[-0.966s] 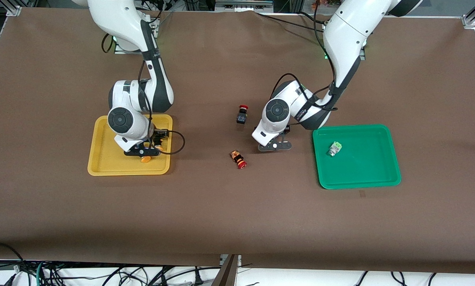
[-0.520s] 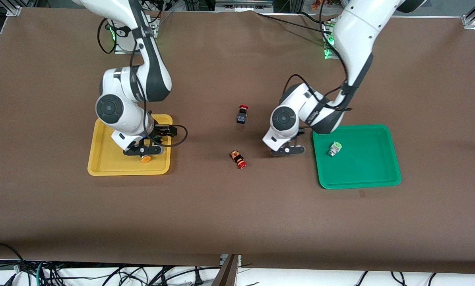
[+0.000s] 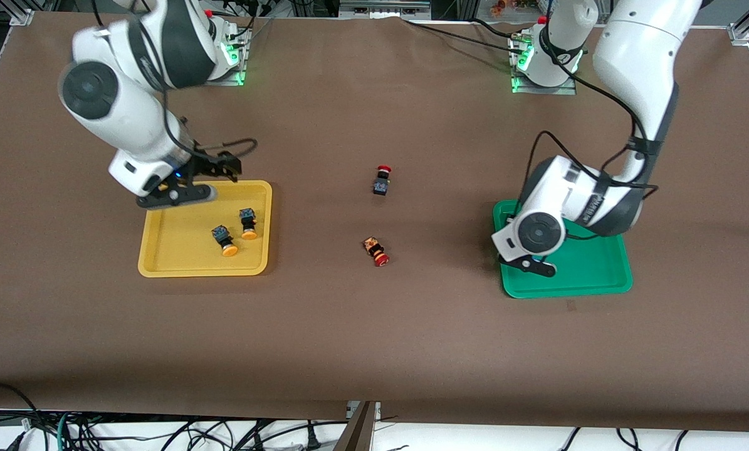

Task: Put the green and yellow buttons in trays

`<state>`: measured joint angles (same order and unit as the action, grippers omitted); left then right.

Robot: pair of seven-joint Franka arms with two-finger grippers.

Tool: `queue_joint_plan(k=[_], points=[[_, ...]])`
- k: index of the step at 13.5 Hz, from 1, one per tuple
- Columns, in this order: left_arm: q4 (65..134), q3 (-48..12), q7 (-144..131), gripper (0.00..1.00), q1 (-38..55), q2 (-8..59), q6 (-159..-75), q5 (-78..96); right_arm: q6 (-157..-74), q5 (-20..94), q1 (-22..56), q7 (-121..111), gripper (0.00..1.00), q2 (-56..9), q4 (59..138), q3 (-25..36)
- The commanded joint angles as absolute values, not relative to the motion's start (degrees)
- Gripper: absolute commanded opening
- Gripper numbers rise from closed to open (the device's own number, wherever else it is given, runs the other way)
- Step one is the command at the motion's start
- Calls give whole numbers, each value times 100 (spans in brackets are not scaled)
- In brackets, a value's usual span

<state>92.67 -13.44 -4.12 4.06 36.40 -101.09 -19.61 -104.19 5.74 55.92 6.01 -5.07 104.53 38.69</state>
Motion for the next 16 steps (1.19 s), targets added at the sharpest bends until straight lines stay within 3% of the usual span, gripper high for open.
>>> queue_joint_plan(k=[1,2,3,4,7,12,16], points=[[9509,-1424,1031,21,-234,3726,-10789,-2083,-9776,378,4979,642,99,-299,9969,3353],[9562,-1433,1550,21,-455,3840,-11037,-2031,-9652,369,4279,624,99,-308,9828,2766],[9571,-1467,1738,65,-614,3884,-11117,-1987,-9633,343,3523,598,99,-308,9730,2012],[9554,-1476,1792,100,-624,3885,-11127,-1978,-9581,282,2802,572,99,-290,9712,1325],[9519,-1660,1740,100,-641,3500,-11057,-1943,-9396,150,1112,554,99,-177,9624,-269],[9081,-1740,1101,100,-598,1752,-9873,-932,-8974,97,896,308,99,132,9703,-141],[8096,-1426,722,100,-598,1118,-8474,-223,-8991,97,905,281,99,97,9633,-150]])
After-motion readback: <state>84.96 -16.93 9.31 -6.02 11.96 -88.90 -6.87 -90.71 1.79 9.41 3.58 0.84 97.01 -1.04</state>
